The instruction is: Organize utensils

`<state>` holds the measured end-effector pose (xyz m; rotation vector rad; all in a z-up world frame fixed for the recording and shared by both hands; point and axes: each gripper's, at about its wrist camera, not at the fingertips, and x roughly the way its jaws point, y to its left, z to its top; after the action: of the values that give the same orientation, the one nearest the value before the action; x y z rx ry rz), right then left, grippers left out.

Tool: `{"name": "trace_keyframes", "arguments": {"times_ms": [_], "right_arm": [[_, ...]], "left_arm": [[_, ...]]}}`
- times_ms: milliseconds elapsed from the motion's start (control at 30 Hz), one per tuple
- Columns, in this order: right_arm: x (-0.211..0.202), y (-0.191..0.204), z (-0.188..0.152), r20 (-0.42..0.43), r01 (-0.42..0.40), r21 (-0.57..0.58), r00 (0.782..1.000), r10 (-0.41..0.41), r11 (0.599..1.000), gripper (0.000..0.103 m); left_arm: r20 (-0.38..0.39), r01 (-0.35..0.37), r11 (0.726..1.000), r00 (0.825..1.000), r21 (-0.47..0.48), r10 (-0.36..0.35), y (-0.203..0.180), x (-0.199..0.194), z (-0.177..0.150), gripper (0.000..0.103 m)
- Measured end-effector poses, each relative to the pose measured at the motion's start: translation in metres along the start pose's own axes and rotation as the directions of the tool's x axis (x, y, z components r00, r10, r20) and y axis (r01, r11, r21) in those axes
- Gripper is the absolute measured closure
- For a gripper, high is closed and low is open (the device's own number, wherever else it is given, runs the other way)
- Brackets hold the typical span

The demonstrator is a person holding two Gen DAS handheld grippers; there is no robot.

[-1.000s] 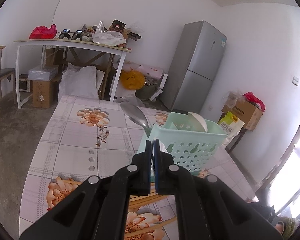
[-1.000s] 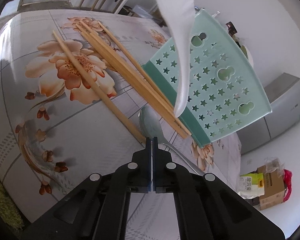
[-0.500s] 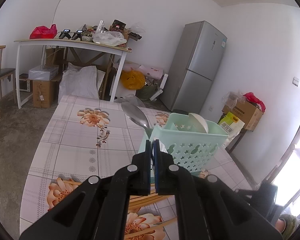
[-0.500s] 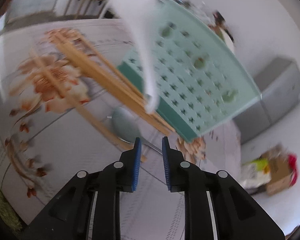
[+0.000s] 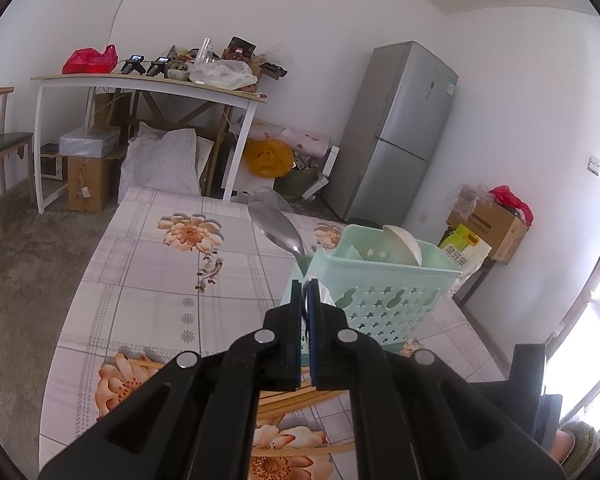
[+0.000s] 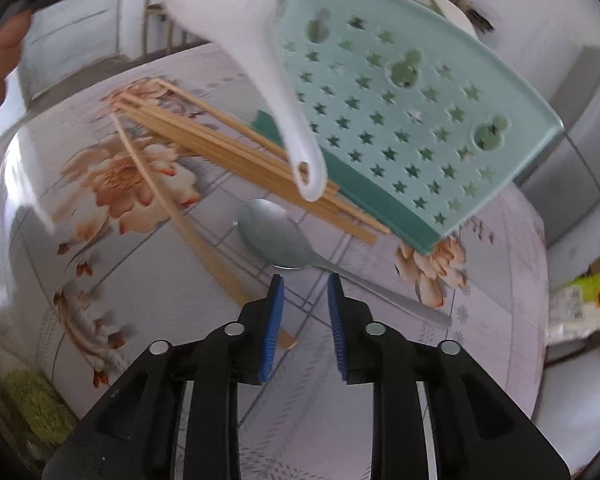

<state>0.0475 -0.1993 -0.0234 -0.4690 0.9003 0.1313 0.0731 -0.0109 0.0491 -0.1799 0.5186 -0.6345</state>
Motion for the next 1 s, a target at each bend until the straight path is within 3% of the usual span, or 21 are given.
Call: {"name": "trace_keyframes", "arguments": {"times_ms": [133,367,567,800,1000], "right_arm": [[0.002,0.019,0.005,0.028,0.035,-0.128,0.999,-0.032,0.991,0.062],[0.002,0.043,0.018,0.056,0.026,-0.234,0.998,-0.013,0.972,0.061],[0.008,0.053,0.024,0.075,0.044,-0.251,0.997,-0.026,0.967,0.073],[0.014,0.087,0.022,0.093,0.117,-0.270,0.991,-0.095,0.956,0.097],[0.017,0.107,0.018,0.127,0.189,-0.287,0.979,-0.158,0.939,0.101]], "left_arm": [[0.001,-0.002,1.000,1.000,-0.001,0.002,0.001,0.000,0.000,0.101],[0.008,-0.010,1.000,1.000,-0.009,0.010,0.001,0.002,0.000,0.101],[0.007,-0.013,1.000,1.000,-0.009,0.013,0.002,0.002,0.000,0.101],[0.010,-0.015,1.000,1.000,-0.008,0.015,0.002,0.002,0.001,0.101],[0.023,-0.023,1.000,0.999,-0.009,0.023,0.006,-0.002,0.002,0.101]]}}
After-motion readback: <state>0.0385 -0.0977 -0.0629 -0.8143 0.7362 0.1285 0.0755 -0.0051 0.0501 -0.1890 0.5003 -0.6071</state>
